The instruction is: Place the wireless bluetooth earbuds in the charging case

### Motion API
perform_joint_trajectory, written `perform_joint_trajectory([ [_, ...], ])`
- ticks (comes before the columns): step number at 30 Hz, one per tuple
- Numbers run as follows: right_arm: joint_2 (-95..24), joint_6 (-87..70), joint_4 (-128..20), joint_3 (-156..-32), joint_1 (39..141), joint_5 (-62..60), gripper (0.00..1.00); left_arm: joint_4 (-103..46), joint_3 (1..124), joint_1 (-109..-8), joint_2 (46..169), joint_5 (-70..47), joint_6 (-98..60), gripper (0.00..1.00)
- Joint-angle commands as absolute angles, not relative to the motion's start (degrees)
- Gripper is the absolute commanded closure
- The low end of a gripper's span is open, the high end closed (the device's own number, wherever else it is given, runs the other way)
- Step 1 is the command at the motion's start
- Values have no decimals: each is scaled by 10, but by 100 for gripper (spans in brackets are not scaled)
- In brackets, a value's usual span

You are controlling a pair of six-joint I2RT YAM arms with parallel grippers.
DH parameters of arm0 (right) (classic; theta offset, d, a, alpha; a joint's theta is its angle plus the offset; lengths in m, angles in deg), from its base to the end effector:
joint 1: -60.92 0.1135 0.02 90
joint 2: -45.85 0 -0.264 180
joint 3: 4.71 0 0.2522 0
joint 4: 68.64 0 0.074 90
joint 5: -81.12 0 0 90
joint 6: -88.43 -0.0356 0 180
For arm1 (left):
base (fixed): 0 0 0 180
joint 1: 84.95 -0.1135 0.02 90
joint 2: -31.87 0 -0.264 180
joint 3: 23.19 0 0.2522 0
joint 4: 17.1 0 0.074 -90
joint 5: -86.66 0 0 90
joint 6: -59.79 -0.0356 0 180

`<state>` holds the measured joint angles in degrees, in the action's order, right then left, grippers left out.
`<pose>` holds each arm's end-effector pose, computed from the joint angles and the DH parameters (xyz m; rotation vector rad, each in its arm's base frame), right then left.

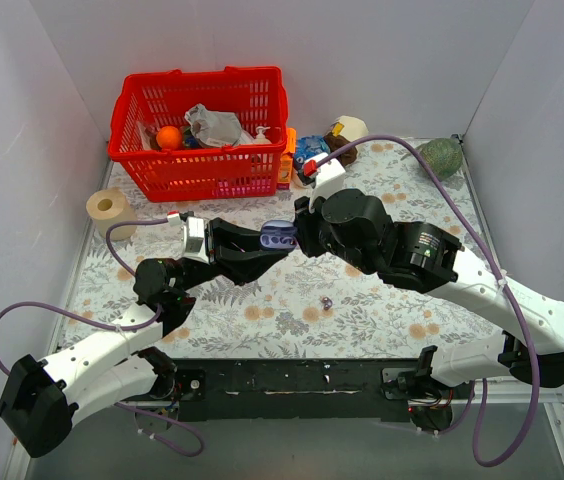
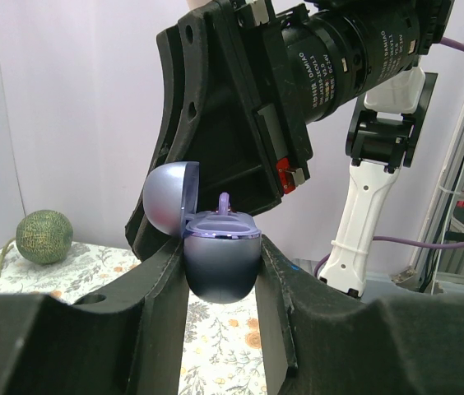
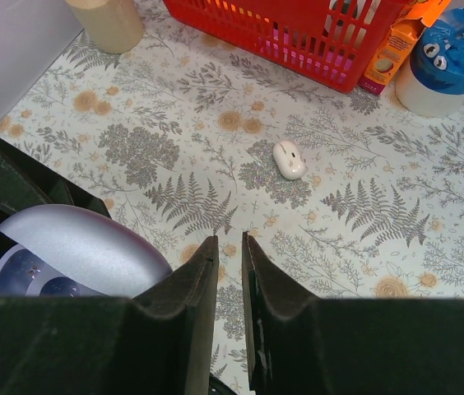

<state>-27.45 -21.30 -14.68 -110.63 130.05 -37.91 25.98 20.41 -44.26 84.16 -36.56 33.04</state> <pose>0.1068 0.2316 0.4641 -0.4899 1.8711 0.5584 0.1340 -0.1409 0.3429 0.4029 1.2243 -1.8819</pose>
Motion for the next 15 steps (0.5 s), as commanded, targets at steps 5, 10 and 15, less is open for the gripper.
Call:
perform_joint_trajectory([
  [5, -279, -220, -201, -1137, 1309, -363, 73, 228, 206, -435, 850, -374, 330, 71],
  [10, -281, -218, -199, -1141, 1308, -364, 73, 222, 206, -435, 850, -374, 330, 69],
  [15, -282, -216, -198, -1146, 1309, -366, 72, 217, 207, -435, 850, -374, 331, 66],
])
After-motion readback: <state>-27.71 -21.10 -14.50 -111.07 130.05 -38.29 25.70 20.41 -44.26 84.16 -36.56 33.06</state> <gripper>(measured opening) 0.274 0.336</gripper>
